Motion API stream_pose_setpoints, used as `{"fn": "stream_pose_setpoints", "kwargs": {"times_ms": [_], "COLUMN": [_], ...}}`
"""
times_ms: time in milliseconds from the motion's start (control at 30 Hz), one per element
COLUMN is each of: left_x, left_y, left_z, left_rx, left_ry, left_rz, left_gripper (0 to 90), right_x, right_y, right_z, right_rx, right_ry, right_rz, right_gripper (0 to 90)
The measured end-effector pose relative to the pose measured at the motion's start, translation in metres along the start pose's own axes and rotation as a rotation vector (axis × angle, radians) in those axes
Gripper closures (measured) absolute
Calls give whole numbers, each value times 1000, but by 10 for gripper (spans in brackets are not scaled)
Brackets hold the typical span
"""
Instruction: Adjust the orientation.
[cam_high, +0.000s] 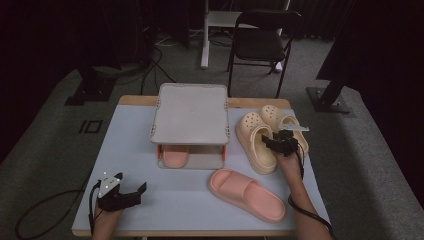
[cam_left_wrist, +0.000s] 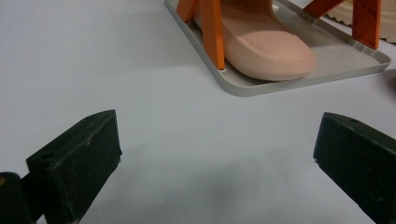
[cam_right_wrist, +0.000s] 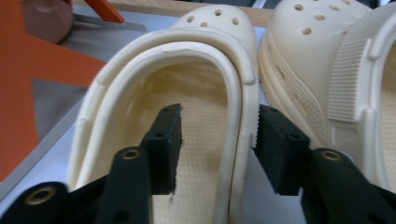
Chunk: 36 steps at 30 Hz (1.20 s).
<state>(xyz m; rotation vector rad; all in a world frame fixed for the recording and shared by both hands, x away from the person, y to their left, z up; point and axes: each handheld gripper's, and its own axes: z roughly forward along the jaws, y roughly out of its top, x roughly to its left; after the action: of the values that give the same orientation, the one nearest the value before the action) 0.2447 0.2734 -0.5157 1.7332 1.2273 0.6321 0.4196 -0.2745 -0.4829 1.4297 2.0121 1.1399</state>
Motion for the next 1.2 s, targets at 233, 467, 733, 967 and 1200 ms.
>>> {"fn": "stream_pose_setpoints", "kwargs": {"times_ms": [233,467,733,967,1200], "left_x": [1,3,2,1,-2], "left_y": [0,0,1,2,3], "left_z": [0,0,-1,-2,-3], "left_rx": [5,5,-3,-8,-32], "left_ry": [7,8,5,-7,-48], "left_rz": [-8,-21,-13,-8,1], "left_gripper": [8,8,8,8,8], "right_x": [-2,-5,-2,5,9], "right_y": [-1,1,2,2,-3], "right_z": [6,3,-1,-9,-21], "right_rx": [20,6,-12,-6,-6], "right_ry": [-19,-16,43,121,166], "right_rz": [22,46,31,-16,-46], "right_gripper": [669,762,775,774,774]}}
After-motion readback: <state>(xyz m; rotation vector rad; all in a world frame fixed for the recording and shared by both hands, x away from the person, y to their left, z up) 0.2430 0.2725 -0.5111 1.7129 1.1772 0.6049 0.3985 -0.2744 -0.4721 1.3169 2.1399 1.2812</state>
